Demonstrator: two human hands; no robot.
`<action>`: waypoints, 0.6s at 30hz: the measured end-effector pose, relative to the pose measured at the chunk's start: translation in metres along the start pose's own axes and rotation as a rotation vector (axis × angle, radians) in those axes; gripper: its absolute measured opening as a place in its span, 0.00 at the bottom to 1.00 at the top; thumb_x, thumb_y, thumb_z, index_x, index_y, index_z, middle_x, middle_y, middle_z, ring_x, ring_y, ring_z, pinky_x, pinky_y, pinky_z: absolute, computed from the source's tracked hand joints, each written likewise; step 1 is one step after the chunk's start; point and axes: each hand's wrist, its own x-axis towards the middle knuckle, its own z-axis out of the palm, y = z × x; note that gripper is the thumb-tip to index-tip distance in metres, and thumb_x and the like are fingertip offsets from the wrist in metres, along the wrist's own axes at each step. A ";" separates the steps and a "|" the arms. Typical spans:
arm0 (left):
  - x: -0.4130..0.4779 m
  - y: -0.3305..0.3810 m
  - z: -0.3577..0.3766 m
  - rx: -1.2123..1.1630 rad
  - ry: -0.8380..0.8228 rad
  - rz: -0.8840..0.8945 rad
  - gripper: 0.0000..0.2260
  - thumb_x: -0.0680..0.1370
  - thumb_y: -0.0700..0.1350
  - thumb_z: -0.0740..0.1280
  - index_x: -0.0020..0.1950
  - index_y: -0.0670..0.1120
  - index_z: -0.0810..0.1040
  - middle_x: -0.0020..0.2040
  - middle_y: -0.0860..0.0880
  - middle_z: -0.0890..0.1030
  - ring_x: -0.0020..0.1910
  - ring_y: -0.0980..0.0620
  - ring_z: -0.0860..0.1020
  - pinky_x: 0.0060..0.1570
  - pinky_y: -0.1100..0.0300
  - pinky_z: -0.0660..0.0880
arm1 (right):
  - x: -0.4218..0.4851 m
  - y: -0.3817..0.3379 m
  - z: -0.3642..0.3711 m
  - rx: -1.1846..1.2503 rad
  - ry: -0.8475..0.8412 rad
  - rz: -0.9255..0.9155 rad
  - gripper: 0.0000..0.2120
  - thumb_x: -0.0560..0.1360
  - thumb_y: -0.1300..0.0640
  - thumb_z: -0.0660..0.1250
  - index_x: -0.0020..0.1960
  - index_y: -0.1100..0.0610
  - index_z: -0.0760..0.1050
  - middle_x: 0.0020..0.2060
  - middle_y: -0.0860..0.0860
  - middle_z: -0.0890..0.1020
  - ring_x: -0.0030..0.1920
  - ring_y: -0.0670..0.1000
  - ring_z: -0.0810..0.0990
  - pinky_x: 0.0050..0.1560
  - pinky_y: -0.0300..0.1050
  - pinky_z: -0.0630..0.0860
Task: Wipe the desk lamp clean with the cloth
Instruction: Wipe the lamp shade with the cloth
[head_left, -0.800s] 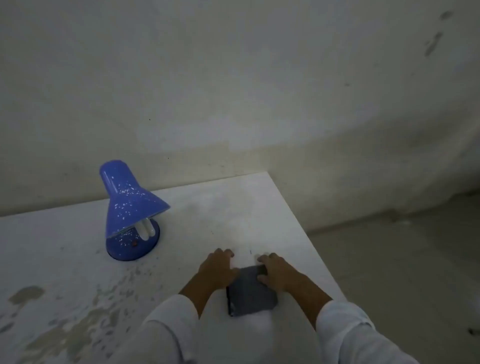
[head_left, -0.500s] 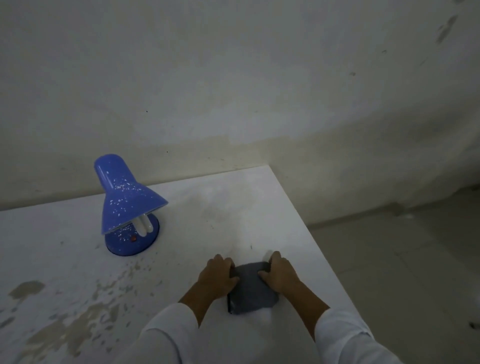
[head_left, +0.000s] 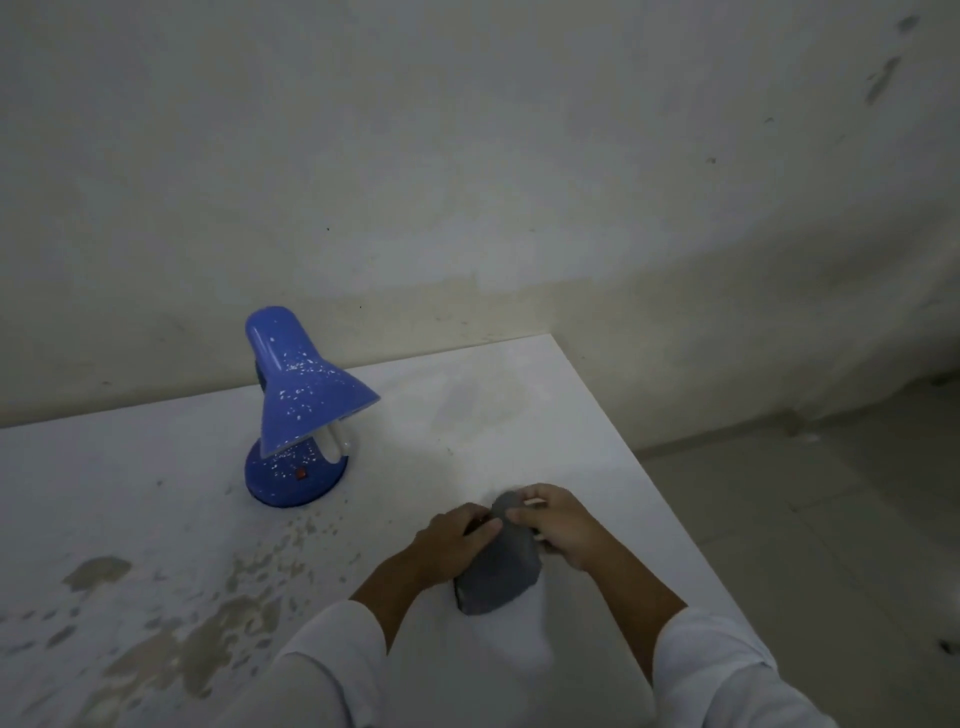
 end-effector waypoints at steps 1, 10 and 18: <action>-0.006 -0.001 -0.006 -0.055 -0.010 0.002 0.21 0.76 0.62 0.58 0.63 0.51 0.71 0.63 0.47 0.76 0.60 0.48 0.75 0.60 0.51 0.73 | -0.002 -0.006 0.007 0.024 0.006 -0.020 0.07 0.75 0.61 0.66 0.53 0.58 0.75 0.46 0.55 0.80 0.42 0.49 0.79 0.38 0.40 0.77; -0.052 -0.035 -0.049 -0.196 0.055 0.008 0.23 0.72 0.58 0.68 0.61 0.46 0.75 0.58 0.44 0.80 0.55 0.46 0.78 0.58 0.49 0.76 | -0.015 -0.035 0.075 0.026 0.079 -0.143 0.10 0.72 0.59 0.69 0.53 0.58 0.77 0.48 0.60 0.82 0.49 0.56 0.82 0.50 0.49 0.80; -0.085 -0.079 -0.089 -0.309 0.054 -0.072 0.27 0.73 0.56 0.67 0.68 0.45 0.68 0.66 0.46 0.74 0.61 0.47 0.74 0.63 0.54 0.72 | -0.024 -0.044 0.127 0.078 0.209 -0.121 0.06 0.77 0.56 0.62 0.50 0.59 0.74 0.46 0.56 0.79 0.44 0.53 0.79 0.44 0.42 0.77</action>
